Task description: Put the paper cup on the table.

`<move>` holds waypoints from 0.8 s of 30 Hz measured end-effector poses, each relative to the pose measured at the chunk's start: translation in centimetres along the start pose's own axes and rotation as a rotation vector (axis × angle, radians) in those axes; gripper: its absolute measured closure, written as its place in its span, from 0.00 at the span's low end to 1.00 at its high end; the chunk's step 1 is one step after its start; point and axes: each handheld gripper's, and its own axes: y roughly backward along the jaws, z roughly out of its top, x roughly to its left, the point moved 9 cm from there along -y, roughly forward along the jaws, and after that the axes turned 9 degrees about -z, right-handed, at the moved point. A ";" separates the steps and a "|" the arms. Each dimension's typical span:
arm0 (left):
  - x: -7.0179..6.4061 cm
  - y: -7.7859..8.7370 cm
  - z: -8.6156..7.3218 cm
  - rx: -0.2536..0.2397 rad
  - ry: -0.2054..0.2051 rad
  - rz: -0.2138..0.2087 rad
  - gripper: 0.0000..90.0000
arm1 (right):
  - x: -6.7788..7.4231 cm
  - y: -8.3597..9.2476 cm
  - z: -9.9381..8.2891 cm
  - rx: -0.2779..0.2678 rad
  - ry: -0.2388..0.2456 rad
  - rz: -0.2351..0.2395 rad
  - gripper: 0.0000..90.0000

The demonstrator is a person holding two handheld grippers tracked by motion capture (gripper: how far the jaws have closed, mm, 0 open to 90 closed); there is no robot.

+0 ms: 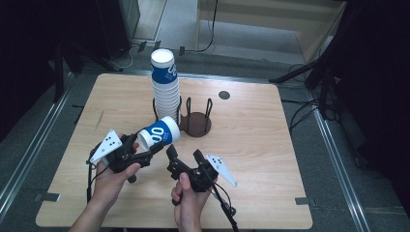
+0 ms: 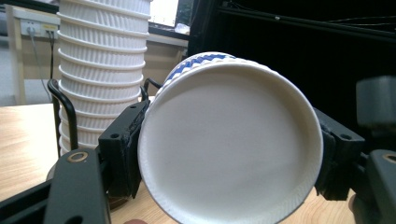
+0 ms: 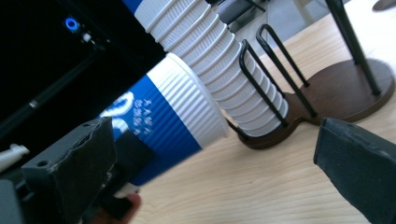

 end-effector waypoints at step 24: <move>-1.7 -1.1 -0.7 -0.005 -0.015 -0.043 0.30 | 0.5 -1.6 0.0 0.083 -0.439 0.101 0.00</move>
